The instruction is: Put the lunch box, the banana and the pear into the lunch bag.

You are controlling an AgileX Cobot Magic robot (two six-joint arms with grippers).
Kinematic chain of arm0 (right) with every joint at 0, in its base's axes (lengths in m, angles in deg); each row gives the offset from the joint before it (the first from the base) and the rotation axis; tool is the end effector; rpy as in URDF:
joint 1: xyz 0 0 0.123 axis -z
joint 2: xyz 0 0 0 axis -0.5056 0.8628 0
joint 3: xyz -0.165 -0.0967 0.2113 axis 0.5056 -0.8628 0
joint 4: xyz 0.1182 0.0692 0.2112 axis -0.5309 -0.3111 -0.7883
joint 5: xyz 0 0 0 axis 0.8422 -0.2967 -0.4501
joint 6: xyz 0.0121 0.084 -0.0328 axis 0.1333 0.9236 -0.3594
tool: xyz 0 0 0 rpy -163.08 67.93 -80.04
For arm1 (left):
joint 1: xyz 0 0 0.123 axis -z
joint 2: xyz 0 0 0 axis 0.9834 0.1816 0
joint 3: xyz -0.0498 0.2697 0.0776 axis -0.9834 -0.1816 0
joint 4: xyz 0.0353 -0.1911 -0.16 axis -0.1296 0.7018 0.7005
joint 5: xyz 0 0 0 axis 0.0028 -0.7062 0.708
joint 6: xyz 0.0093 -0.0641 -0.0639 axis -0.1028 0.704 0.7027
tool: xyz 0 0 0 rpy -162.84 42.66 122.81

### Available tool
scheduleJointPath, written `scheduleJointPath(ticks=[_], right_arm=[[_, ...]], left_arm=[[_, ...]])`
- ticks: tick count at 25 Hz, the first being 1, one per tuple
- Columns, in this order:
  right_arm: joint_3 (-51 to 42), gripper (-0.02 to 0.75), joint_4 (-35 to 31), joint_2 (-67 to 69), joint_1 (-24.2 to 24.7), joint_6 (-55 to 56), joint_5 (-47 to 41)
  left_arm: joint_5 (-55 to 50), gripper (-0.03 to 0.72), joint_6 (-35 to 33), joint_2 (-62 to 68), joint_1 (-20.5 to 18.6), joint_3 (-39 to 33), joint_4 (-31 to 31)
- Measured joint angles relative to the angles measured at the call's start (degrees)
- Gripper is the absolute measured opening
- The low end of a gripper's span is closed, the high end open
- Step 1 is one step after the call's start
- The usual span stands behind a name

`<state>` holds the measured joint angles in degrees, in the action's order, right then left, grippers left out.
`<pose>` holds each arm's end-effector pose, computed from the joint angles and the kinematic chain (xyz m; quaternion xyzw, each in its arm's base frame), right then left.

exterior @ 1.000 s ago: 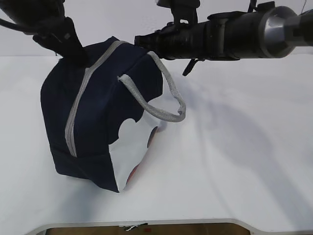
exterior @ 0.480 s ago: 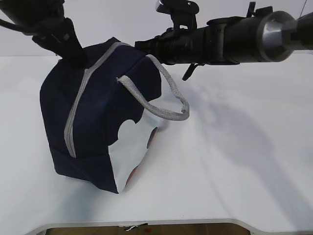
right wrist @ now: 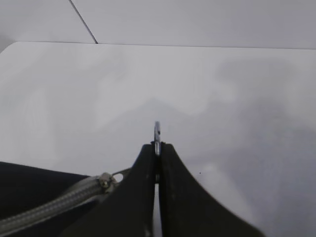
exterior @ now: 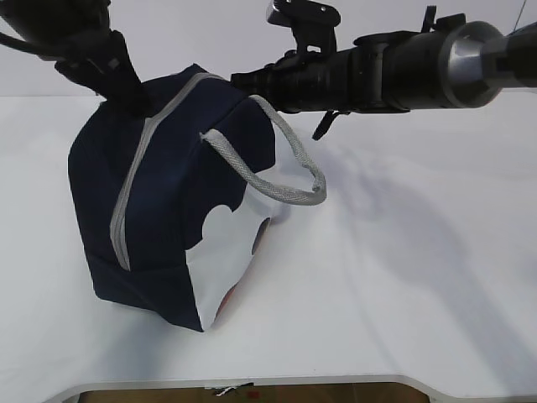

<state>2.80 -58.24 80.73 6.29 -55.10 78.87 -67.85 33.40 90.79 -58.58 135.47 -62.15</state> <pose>0.4480 0.2117 0.2191 -0.0998 0.8324 0.2258 0.4962 0.3295 -0.1584 0.3395 0.4118 0.8762 -0.1564 0.1955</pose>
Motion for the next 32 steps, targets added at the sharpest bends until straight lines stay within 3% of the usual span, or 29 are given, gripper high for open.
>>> scheduleJointPath(ticks=[8,16,21,32], right_arm=[[0.0,0.035,0.0,0.0,0.0,0.0,0.0],[0.0,0.255,0.0,0.0,0.3,0.0,1.6],[-0.1,0.296,0.1,-1.0,0.5,-4.0,1.8],[-0.2,0.301,0.1,-9.7,0.6,-15.2,6.8]], left_arm=[[0.0,0.019,0.0,0.0,0.0,0.0,0.0],[-0.4,0.020,0.0,0.0,0.0,0.0,0.0],[-0.8,0.034,0.2,0.0,0.0,0.0,0.0],[-1.2,0.282,3.4,-0.1,0.0,0.0,0.0]])
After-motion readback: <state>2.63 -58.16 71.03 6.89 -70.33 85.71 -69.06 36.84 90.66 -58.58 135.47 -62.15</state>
